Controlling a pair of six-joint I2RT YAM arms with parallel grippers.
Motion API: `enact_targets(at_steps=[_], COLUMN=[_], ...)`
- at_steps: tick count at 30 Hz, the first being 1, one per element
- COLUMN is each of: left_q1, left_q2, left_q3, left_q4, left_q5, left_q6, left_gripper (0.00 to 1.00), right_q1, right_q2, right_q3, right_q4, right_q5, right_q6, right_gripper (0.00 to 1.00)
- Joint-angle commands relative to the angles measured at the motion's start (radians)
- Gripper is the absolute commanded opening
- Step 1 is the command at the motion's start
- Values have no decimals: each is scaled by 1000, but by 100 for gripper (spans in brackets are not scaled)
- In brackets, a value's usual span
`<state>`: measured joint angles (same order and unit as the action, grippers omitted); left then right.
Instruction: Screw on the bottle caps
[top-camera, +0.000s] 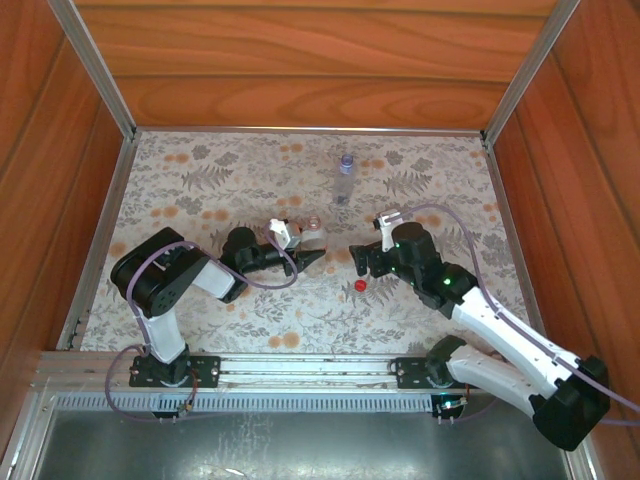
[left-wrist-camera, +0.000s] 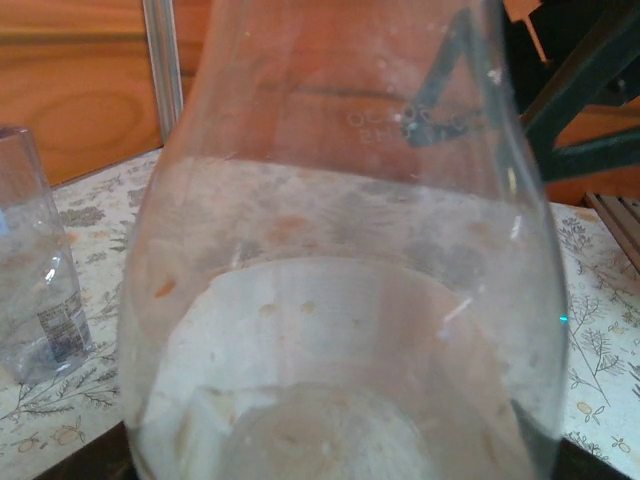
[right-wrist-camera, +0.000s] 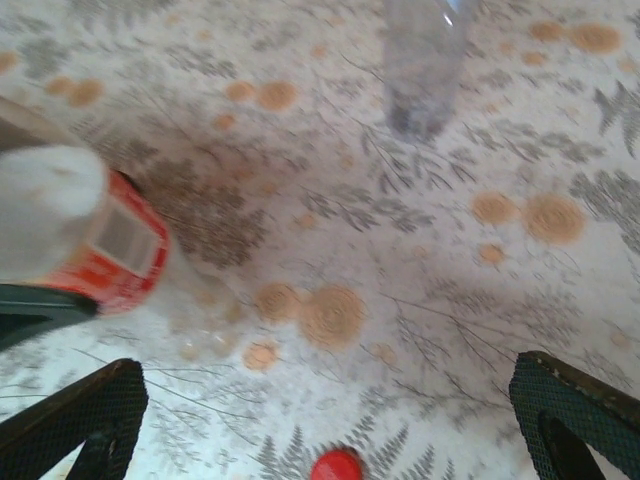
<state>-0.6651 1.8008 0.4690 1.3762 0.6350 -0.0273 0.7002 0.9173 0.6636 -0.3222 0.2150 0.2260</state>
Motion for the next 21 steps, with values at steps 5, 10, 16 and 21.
enact_targets(at_steps=[5,10,16,21], left_q1=[-6,-5,-5,-6], left_q2=[0,10,19,25], left_q3=[-7,-3,6,11], left_q4=[40,40,40,40], left_q5=[32,32,38,43], left_q6=[-3,-6,-13,-16], left_gripper=[56,65,65,63], right_q1=[5,35,75,115], right_q2=[71,122,189,278], right_q3=[26,-15,-64,-67], right_q4=[-117,-124,-86,-60], right_q5=[24,8,17,44], right_q6=[58,102,138,148], right_gripper=[96,91,71,64])
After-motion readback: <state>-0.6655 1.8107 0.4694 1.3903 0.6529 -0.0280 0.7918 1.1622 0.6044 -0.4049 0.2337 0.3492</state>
